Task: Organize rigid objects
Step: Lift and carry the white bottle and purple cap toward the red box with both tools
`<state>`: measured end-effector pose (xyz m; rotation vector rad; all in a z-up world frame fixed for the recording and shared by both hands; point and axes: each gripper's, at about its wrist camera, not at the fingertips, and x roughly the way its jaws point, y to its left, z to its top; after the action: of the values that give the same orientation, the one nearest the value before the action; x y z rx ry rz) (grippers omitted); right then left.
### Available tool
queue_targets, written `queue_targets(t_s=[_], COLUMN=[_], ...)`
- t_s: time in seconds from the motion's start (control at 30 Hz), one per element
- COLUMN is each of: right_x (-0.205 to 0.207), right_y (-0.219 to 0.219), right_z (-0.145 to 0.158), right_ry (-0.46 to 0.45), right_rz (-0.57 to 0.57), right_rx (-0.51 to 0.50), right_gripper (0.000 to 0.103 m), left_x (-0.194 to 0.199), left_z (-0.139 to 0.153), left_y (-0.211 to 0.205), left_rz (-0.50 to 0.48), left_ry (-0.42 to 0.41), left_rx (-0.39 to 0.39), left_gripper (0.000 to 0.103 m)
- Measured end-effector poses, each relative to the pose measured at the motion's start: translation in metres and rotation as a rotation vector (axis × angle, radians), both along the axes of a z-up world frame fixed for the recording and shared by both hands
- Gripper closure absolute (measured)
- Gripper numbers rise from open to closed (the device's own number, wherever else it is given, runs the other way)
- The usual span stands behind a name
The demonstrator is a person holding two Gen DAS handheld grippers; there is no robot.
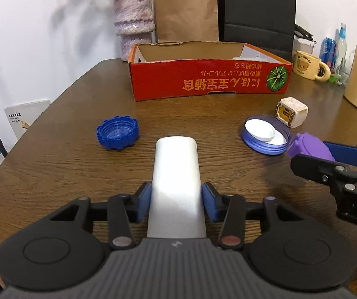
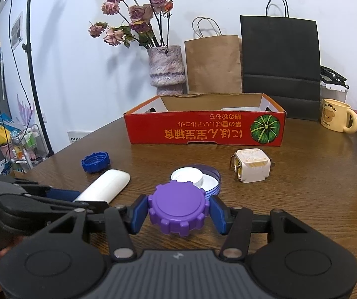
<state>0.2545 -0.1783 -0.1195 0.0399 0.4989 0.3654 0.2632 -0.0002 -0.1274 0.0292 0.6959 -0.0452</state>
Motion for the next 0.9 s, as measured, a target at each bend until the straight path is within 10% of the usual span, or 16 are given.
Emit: queue_targets(t_s=[0.9], right_x=[0.002], right_y=[-0.006], right_z=[0.011], right_ry=[-0.016], right_rz=[0.0], right_rx=[0.01], right_gripper=[0.05], left_x=[-0.004], left_z=[0.052], left_y=[0.002], left_rz=[0.019], left_ry=[-0.145], left_rx=[-0.07], left_gripper=[0.058])
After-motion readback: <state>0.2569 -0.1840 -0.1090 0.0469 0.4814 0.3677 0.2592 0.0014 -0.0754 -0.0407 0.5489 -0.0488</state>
